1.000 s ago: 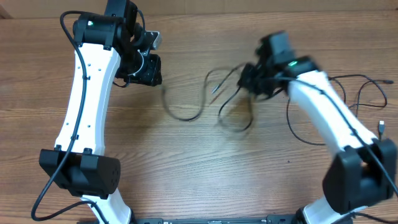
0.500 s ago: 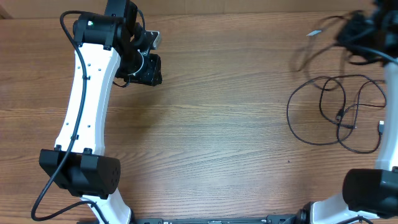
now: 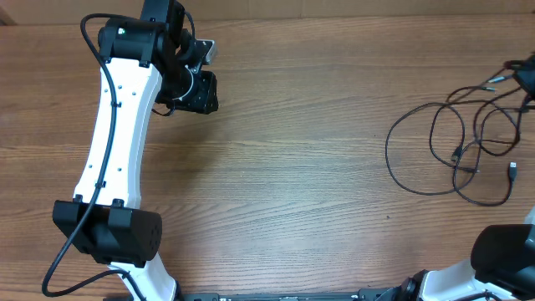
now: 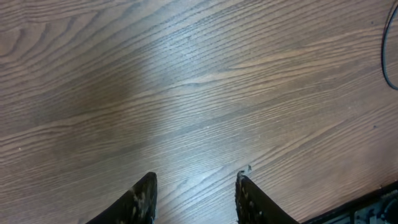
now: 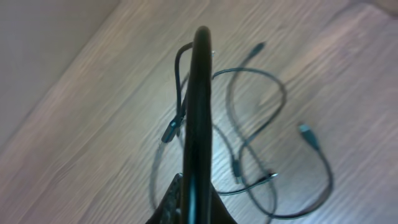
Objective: Untangle cables
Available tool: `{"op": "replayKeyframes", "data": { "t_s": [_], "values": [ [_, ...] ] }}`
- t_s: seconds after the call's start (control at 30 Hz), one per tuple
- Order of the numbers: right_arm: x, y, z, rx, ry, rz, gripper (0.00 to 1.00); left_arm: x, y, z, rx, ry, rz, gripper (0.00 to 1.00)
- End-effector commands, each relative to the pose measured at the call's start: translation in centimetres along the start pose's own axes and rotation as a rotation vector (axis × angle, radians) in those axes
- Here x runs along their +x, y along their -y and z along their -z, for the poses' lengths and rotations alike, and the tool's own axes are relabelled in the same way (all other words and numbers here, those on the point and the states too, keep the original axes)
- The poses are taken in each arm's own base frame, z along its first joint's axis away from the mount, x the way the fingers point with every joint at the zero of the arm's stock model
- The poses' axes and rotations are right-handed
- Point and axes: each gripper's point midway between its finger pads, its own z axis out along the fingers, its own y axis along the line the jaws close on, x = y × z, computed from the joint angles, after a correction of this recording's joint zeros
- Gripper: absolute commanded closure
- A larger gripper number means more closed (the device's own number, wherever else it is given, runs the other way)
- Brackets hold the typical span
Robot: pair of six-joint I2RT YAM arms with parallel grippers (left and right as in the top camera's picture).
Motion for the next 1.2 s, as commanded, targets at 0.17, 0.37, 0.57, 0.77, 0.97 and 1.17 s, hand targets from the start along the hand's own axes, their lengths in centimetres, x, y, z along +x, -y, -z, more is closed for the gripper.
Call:
{"op": "replayKeyframes", "data": {
  "t_s": [0.17, 0.37, 0.57, 0.77, 0.97, 1.17],
  "values": [
    [-0.2, 2.0, -1.8, 0.113, -0.008, 0.023, 0.53, -0.2, -1.1, 0.9, -0.077, 0.023, 0.009, 0.59],
    [1.1, 2.5, -2.7, 0.139, -0.071, 0.031, 0.21, -0.2, -1.1, 0.9, -0.077, 0.024, 0.008, 0.59],
    [2.6, 0.3, -2.7, 0.011, -0.149, 0.053, 0.00, -0.3, -1.4, 0.9, -0.094, 0.028, 0.023, 0.59],
    [6.2, -6.1, -1.0, -0.346, -0.286, 0.245, 0.00, -0.5, -5.3, 1.8, -0.318, 0.079, 0.271, 0.50],
    [10.3, -9.8, -0.3, -0.335, -0.333, 0.444, 0.00, 0.9, -6.3, 2.1, -0.359, 0.038, 0.340, 0.39],
    [14.7, -13.1, 0.8, -0.258, -0.338, 0.644, 0.00, 4.2, -8.0, 2.8, -0.379, -0.083, 0.405, 0.39]
  ]
}}
